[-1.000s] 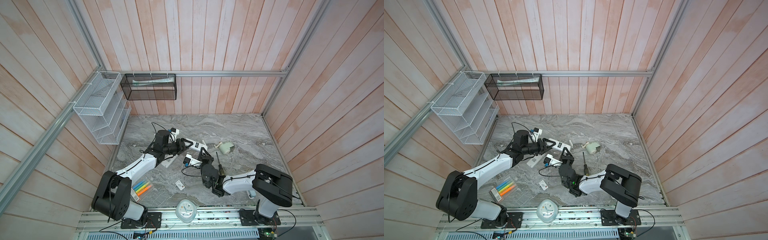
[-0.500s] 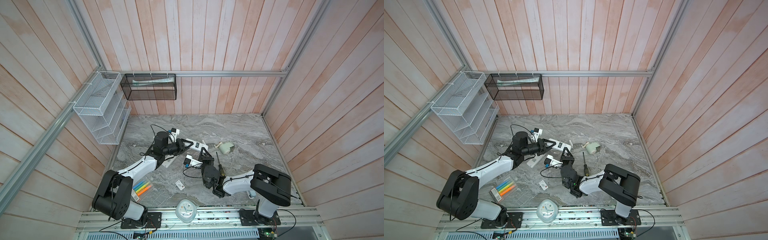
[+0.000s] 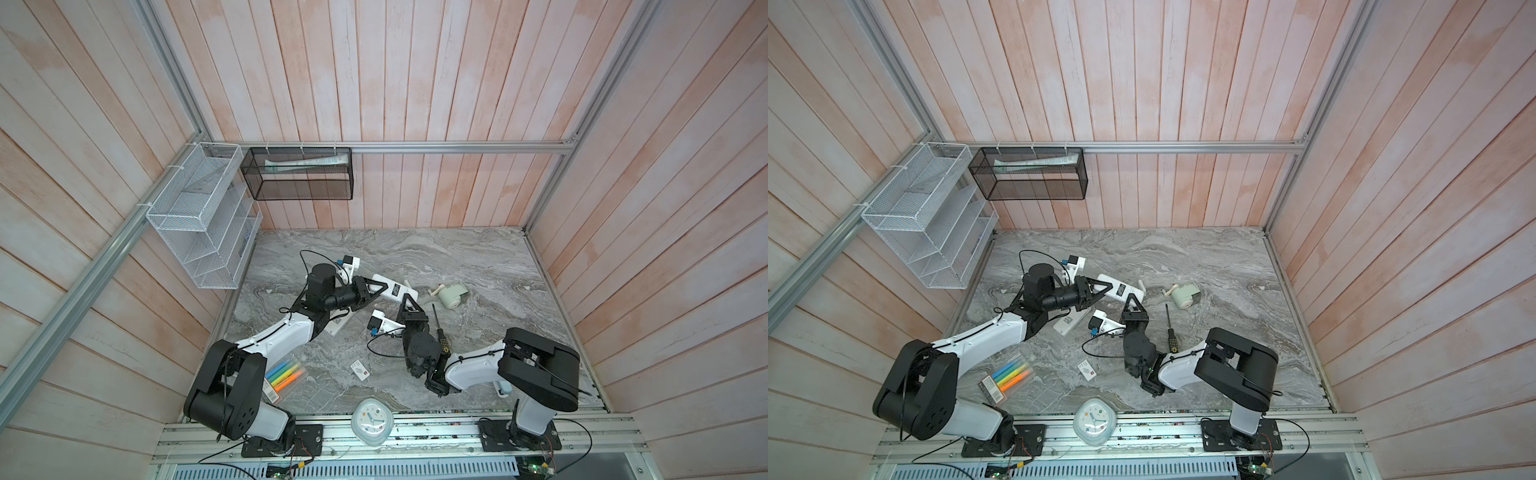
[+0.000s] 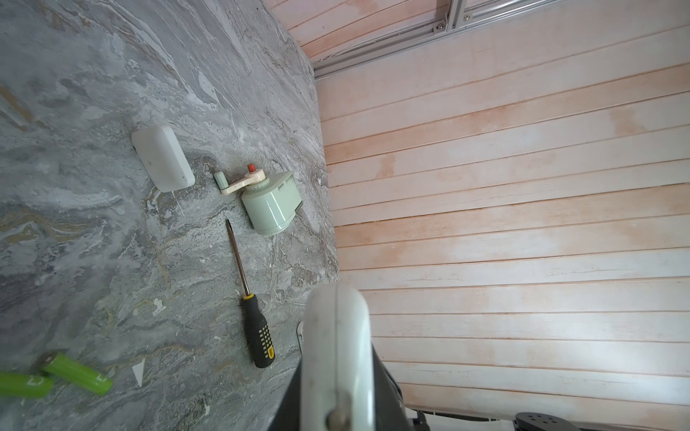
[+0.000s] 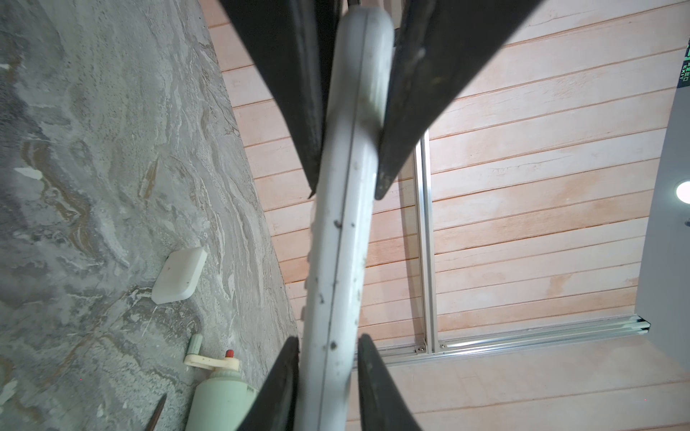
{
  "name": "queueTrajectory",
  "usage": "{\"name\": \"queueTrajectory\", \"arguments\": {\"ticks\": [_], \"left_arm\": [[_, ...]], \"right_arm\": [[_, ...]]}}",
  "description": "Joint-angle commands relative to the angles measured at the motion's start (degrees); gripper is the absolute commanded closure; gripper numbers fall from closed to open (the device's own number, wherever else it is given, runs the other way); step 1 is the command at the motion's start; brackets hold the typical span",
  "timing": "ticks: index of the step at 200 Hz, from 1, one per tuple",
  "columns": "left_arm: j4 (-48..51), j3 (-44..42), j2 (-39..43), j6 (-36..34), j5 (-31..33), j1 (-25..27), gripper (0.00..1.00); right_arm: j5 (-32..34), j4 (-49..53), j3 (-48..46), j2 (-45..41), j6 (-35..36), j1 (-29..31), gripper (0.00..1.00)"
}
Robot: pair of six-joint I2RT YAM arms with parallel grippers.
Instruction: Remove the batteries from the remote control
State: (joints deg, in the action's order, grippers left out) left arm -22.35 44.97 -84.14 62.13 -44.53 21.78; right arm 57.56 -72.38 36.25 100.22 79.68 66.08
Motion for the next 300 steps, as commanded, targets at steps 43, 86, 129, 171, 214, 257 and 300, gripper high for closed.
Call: {"name": "queueTrajectory", "arguments": {"ticks": [43, 86, 129, 171, 214, 257, 300], "left_arm": [[0.91, -1.38, -0.04, 0.31, 0.94, 0.02, 0.91], [-0.8, -1.58, -0.13, 1.93, 0.93, 0.02, 0.93], [-2.17, -1.57, -1.03, 2.65, 1.34, -0.24, 0.93], [-1.79, -0.52, -2.55, 2.06, 2.39, -1.62, 0.93], [-1.1, 0.54, -4.5, 0.39, 3.05, -2.51, 0.93], [-0.38, 0.38, -5.01, -2.22, 4.54, -2.53, 0.93], [1.67, -0.2, -4.12, -7.92, 4.0, -2.53, 0.93]], "right_arm": [[-0.17, -5.96, -0.26, -0.01, 0.91, 0.36, 0.66], [-0.51, -6.26, -0.7, -0.1, 1.05, 0.49, 0.53], [-2.07, -2.74, -1.67, -1.8, -0.93, 1.56, 0.39], [-6.5, 18.23, -2.08, -8.31, -17.93, 2.29, 0.31], [-13.87, 37.32, -2.07, -15.83, -36.14, 2.29, 0.29], [-20.57, 49.07, -2.15, -18.91, -48.78, 2.21, 0.28], [-38.64, 59.31, 0.09, -25.98, -61.36, -3.58, 0.28]]}}
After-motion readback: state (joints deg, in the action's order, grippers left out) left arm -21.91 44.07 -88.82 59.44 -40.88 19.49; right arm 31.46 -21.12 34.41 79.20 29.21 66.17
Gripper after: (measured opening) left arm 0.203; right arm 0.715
